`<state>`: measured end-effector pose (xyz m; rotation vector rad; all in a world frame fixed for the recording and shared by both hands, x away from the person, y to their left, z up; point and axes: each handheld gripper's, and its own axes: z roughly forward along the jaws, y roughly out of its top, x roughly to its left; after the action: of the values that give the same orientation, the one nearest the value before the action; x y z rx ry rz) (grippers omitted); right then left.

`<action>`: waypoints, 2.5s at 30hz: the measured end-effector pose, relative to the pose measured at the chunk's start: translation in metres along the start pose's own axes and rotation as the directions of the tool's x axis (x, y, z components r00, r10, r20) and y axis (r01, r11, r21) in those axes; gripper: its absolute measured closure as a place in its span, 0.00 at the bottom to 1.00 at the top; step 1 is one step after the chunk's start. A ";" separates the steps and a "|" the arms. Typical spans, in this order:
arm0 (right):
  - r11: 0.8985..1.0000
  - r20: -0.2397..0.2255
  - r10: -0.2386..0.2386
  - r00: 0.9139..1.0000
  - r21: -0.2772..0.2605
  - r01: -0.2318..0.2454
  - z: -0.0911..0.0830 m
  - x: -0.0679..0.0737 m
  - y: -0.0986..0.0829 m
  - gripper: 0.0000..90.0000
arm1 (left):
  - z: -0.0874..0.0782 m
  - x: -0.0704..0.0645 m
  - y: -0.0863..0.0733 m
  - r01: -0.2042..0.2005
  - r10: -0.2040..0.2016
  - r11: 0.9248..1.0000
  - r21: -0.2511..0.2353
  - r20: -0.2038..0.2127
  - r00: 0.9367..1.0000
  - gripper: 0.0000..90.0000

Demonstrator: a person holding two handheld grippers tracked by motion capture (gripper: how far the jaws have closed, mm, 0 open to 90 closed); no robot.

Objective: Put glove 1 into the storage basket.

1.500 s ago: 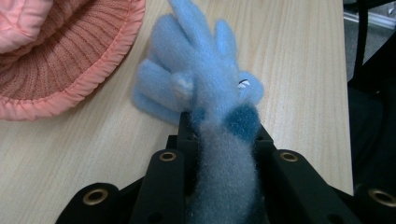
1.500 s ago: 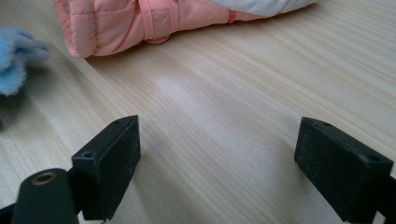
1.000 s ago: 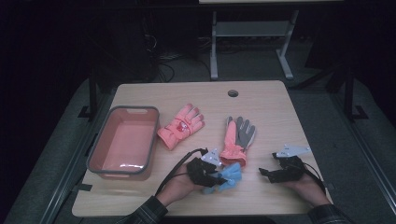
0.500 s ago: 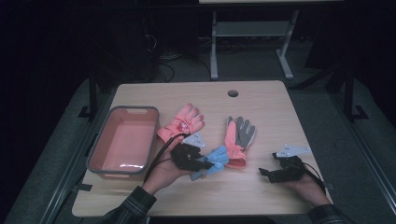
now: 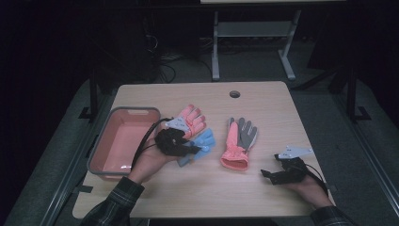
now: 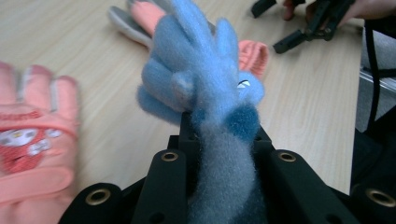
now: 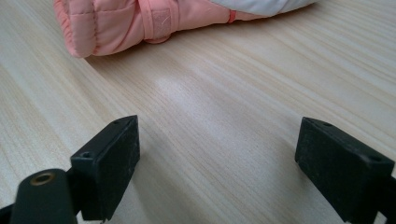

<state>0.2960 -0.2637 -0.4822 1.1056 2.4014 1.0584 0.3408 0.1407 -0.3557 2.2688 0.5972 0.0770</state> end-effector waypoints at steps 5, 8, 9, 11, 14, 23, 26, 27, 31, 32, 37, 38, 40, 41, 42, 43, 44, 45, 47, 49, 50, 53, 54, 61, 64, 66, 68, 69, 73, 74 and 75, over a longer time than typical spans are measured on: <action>1.000 0.007 0.005 1.000 0.005 -0.005 0.000 0.000 0.000 0.10 | -0.018 0.015 -0.001 0.028 -0.029 1.000 -0.012 -0.040 0.999 0.83; 1.000 0.014 0.011 1.000 0.020 -0.012 0.001 -0.001 0.001 0.04 | -0.026 0.021 -0.003 0.040 -0.041 0.999 -0.014 -0.057 0.998 0.83; 1.000 0.017 0.012 1.000 0.026 -0.012 0.002 -0.001 0.001 0.02 | -0.034 0.027 -0.005 0.055 -0.057 0.998 -0.023 -0.072 0.996 0.83; 0.999 0.019 0.016 1.000 0.028 -0.017 0.002 -0.001 0.001 0.02 | -0.041 0.033 -0.006 0.060 -0.062 0.998 -0.025 -0.088 0.994 0.83; 0.999 0.020 0.018 1.000 0.029 -0.018 0.002 -0.001 0.001 0.02 | -0.052 0.041 -0.010 0.084 -0.087 0.996 -0.031 -0.113 0.990 0.83; 0.999 0.020 0.016 1.000 0.029 -0.017 0.002 -0.001 0.001 0.02 | -0.078 0.067 -0.027 0.156 -0.164 0.986 -0.055 -0.184 0.969 0.83; 0.999 0.020 0.016 1.000 0.028 -0.017 0.002 -0.001 0.001 0.02 | -0.085 0.077 -0.034 0.177 -0.185 0.983 -0.055 -0.208 0.961 0.83; 0.999 0.020 0.017 1.000 0.029 -0.017 0.002 -0.001 0.001 0.02 | -0.086 0.080 -0.037 0.187 -0.195 0.981 -0.058 -0.216 0.957 0.83; 0.999 0.019 0.016 1.000 0.028 -0.017 0.002 -0.001 0.001 0.02 | -0.092 0.093 -0.047 0.222 -0.231 0.973 -0.063 -0.250 0.940 0.83; 0.999 0.020 0.016 1.000 0.028 -0.016 0.002 -0.001 0.001 0.02 | -0.093 0.096 -0.049 0.227 -0.236 0.972 -0.064 -0.260 0.936 0.83; 0.999 0.019 0.015 1.000 0.028 -0.016 0.002 -0.001 0.001 0.02 | -0.090 0.113 -0.061 0.263 -0.267 0.963 -0.055 -0.299 0.916 0.83; 0.999 0.020 0.016 1.000 0.028 -0.016 0.002 -0.001 0.001 0.02 | -0.088 0.116 -0.063 0.269 -0.270 0.962 -0.049 -0.308 0.912 0.83; 0.999 0.019 0.016 1.000 0.028 -0.016 0.002 -0.001 0.001 0.02 | -0.083 0.122 -0.068 0.283 -0.282 0.958 -0.044 -0.314 0.906 0.83; 0.999 0.019 0.016 1.000 0.028 -0.016 0.002 -0.001 0.001 0.02 | -0.080 0.124 -0.070 0.286 -0.282 0.957 -0.035 -0.321 0.904 0.83; 0.999 0.019 0.016 1.000 0.028 -0.016 0.002 -0.001 0.001 0.02 | -0.077 0.127 -0.072 0.290 -0.283 0.957 -0.030 -0.330 0.901 0.83; 0.999 0.020 0.015 1.000 0.028 -0.016 0.002 -0.001 0.001 0.02 | -0.074 0.129 -0.074 0.305 -0.298 0.952 -0.031 -0.332 0.895 0.83; 0.999 0.019 0.015 1.000 0.028 -0.016 0.002 -0.001 0.001 0.02 | -0.072 0.131 -0.076 0.316 -0.307 0.948 -0.026 -0.328 0.894 0.83; 0.999 0.020 0.015 1.000 0.028 -0.016 0.002 -0.001 0.001 0.02 | -0.069 0.134 -0.079 0.324 -0.314 0.946 -0.027 -0.326 0.892 0.83; 0.999 0.019 0.016 1.000 0.028 -0.017 0.002 -0.001 0.001 0.02 | -0.062 0.138 -0.083 0.339 -0.321 0.941 -0.006 -0.338 0.885 0.83; 0.999 0.019 0.016 1.000 0.028 -0.016 0.002 -0.001 0.001 0.02 | -0.056 0.143 -0.087 0.349 -0.325 0.937 0.012 -0.337 0.884 0.82; 0.999 0.019 0.015 1.000 0.028 -0.016 0.002 -0.001 0.001 0.02 | -0.056 0.143 -0.087 0.349 -0.325 0.937 0.012 -0.337 0.884 0.82; 0.999 0.019 0.015 1.000 0.028 -0.016 0.002 -0.001 0.001 0.02 | -0.043 0.149 -0.093 0.368 -0.335 0.929 0.037 -0.337 0.880 0.82; 0.999 0.019 0.015 1.000 0.028 -0.016 0.002 -0.001 0.001 0.02 | -0.040 0.150 -0.095 0.371 -0.336 0.928 0.043 -0.336 0.880 0.82; 0.999 0.019 0.016 1.000 0.028 -0.016 0.002 -0.001 0.001 0.02 | -0.026 0.156 -0.107 0.401 -0.356 0.913 0.074 -0.333 0.873 0.81; 0.999 0.019 0.015 1.000 0.028 -0.016 0.002 -0.001 0.001 0.02 | -0.023 0.157 -0.109 0.402 -0.353 0.911 0.093 -0.328 0.876 0.79; 0.999 0.019 0.015 1.000 0.028 -0.016 0.002 -0.001 0.001 0.02 | -0.021 0.159 -0.111 0.405 -0.353 0.908 0.108 -0.324 0.878 0.74; 0.999 0.019 0.015 1.000 0.028 -0.016 0.002 -0.001 0.001 0.02 | -0.021 0.160 -0.111 0.404 -0.355 0.909 0.104 -0.317 0.880 0.66; 0.999 0.019 0.015 1.000 0.028 -0.016 0.002 -0.001 0.001 0.02 | -0.020 0.159 -0.111 0.414 -0.367 0.906 0.092 -0.320 0.873 0.60; 0.999 0.019 0.015 1.000 0.028 -0.015 0.002 -0.001 0.001 0.02 | -0.022 0.158 -0.111 0.406 -0.356 0.909 0.091 -0.335 0.872 0.36; 0.999 0.019 0.015 1.000 0.028 -0.015 0.002 -0.001 0.001 0.02 | -0.023 0.157 -0.111 0.406 -0.358 0.911 0.077 -0.341 0.869 0.31; 0.999 0.019 0.015 1.000 0.028 -0.015 0.002 -0.001 0.001 0.02 | -0.026 0.157 -0.110 0.406 -0.357 0.911 0.075 -0.351 0.866 0.27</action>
<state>0.2981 -0.2630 -0.4832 1.1393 2.4037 1.0174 0.4306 0.2927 -0.4345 2.2466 1.2627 0.2267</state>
